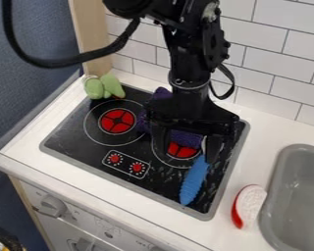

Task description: Put the green cloth on the left burner

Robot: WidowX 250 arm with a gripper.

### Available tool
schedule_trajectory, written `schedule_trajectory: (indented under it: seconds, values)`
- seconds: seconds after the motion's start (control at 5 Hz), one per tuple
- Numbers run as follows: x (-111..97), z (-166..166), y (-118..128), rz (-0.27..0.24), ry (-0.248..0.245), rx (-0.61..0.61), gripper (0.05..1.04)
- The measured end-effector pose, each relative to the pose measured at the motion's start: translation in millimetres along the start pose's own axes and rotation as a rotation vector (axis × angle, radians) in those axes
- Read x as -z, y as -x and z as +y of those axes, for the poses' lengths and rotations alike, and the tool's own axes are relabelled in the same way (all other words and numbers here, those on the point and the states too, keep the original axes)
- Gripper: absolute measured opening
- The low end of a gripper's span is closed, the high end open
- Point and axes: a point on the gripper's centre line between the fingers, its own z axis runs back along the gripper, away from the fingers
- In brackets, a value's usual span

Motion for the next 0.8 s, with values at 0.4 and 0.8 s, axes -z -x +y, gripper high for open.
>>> schedule_trajectory:
  seconds: [0.4, 0.8]
  values:
    - [4, 13, -16, 0.003, -0.053, -0.046, 1.001]
    - [18, 14, -72, 0.034, -0.141, -0.107, 1.001]
